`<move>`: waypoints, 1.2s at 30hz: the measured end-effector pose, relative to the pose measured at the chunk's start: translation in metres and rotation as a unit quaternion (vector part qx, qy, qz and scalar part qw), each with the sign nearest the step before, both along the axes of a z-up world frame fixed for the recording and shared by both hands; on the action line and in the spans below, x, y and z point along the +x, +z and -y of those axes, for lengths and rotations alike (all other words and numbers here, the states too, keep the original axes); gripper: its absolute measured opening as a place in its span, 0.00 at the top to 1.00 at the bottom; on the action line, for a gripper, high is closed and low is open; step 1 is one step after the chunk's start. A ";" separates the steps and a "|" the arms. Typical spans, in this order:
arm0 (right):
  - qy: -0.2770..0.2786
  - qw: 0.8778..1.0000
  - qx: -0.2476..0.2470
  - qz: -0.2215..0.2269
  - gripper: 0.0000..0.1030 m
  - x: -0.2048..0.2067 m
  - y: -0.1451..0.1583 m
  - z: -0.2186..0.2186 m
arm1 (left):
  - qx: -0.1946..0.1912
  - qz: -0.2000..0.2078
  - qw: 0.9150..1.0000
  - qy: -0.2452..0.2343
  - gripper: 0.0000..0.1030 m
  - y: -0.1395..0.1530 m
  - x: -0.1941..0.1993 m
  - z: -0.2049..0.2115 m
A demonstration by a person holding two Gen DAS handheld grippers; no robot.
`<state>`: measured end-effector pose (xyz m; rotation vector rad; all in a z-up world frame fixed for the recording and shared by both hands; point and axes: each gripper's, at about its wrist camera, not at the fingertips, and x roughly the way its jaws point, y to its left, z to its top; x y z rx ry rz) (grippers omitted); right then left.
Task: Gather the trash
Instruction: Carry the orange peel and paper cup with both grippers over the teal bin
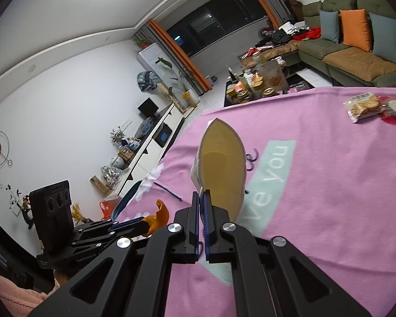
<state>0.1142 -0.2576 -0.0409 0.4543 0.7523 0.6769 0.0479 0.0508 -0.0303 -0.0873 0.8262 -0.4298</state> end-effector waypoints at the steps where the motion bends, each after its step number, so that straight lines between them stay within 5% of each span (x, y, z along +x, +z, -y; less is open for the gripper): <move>1: 0.002 1.000 -0.001 0.000 0.98 -0.002 -0.001 -0.003 | 0.000 0.001 1.000 0.003 0.88 0.001 0.000 -0.001; 36: 0.107 0.994 -0.004 0.000 0.98 0.012 0.006 -0.118 | -0.001 0.017 0.994 0.107 0.88 0.010 -0.028 -0.090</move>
